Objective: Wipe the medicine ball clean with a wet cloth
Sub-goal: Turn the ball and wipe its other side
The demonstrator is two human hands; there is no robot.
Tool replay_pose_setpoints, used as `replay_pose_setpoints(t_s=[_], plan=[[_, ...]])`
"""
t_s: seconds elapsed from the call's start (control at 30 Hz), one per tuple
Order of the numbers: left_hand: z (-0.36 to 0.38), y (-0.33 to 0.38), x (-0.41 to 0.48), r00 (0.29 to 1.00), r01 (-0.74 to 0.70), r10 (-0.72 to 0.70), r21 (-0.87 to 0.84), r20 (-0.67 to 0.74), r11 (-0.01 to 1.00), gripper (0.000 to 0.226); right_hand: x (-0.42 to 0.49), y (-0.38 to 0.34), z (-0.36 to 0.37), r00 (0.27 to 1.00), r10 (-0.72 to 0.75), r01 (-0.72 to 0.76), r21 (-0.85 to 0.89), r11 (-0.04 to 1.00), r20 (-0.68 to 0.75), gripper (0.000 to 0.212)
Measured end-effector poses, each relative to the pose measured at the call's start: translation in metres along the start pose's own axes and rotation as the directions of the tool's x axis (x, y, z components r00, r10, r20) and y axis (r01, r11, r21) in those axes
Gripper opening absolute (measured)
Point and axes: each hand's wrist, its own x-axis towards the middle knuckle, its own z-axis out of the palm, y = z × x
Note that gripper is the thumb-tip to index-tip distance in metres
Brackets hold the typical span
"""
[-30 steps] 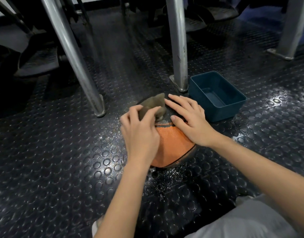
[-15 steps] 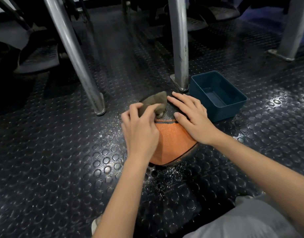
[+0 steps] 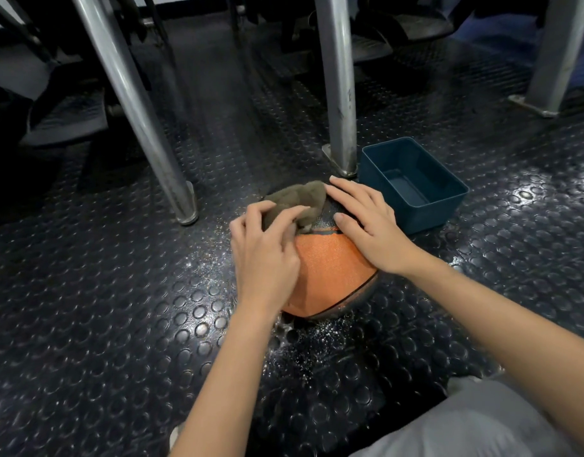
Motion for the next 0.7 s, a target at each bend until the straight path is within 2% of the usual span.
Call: replay_pose_setpoints(t_s=[0.07, 0.13, 0.23, 0.3, 0.37, 0.4, 0.43, 0.47, 0.53, 0.6, 0.63, 0.7], plan=[[-0.004, -0.015, 0.005, 0.991, 0.133, -0.133, -0.037, -0.009, 0.99, 0.031, 0.002, 0.003, -0.002, 1.0, 0.017, -0.017, 0.022, 1.0, 0.007, 0.039], [-0.006, -0.036, 0.009, 0.938, 0.348, -0.341, -0.165, 0.067, 0.923, 0.032, 0.002, 0.003, -0.002, 1.0, 0.021, -0.021, 0.031, 0.999, 0.005, 0.038], [-0.007, -0.039, 0.009, 0.88, 0.473, -0.465, -0.286, 0.099, 0.833, 0.029, 0.001, 0.002, -0.002, 1.0, 0.017, -0.017, 0.04, 0.999, -0.005, 0.04], [-0.003, -0.021, 0.004, 0.903, 0.427, -0.426, -0.225, 0.056, 0.876, 0.027, 0.0, 0.002, -0.003, 1.0, 0.024, -0.023, 0.042, 0.999, -0.016, 0.037], [-0.001, -0.001, -0.003, 0.98, 0.197, -0.198, -0.116, 0.01, 0.973, 0.028, 0.001, 0.002, -0.003, 0.999, 0.036, -0.035, 0.044, 0.998, -0.022, 0.038], [0.0, 0.005, -0.005, 0.995, 0.098, -0.097, -0.087, 0.021, 0.991, 0.029, 0.001, 0.002, -0.004, 0.999, 0.042, -0.041, 0.047, 0.998, -0.026, 0.038], [0.002, 0.005, -0.006, 0.997, 0.061, -0.057, -0.085, 0.05, 0.995, 0.029, 0.002, 0.002, -0.004, 0.999, 0.047, -0.045, 0.052, 0.998, -0.027, 0.038], [0.003, 0.003, -0.005, 0.994, 0.091, -0.085, -0.097, 0.067, 0.991, 0.03, 0.003, 0.003, -0.004, 0.998, 0.049, -0.047, 0.059, 0.997, -0.027, 0.037], [0.003, -0.006, -0.001, 0.975, 0.223, -0.219, -0.147, 0.043, 0.964, 0.03, 0.004, 0.003, -0.004, 0.999, 0.047, -0.045, 0.072, 0.996, -0.024, 0.036], [0.003, -0.016, 0.001, 0.922, 0.383, -0.386, -0.202, 0.026, 0.901, 0.03, 0.004, 0.003, -0.003, 0.999, 0.037, -0.036, 0.067, 0.997, -0.019, 0.036], [0.004, -0.023, 0.001, 0.875, 0.476, -0.482, -0.244, 0.041, 0.845, 0.03, 0.003, 0.003, -0.003, 0.999, 0.035, -0.034, 0.063, 0.997, -0.017, 0.037], [0.006, -0.034, -0.003, 0.744, 0.648, -0.657, -0.365, 0.119, 0.668, 0.024, 0.002, 0.003, -0.002, 0.999, 0.03, -0.029, 0.061, 0.998, -0.019, 0.037]])
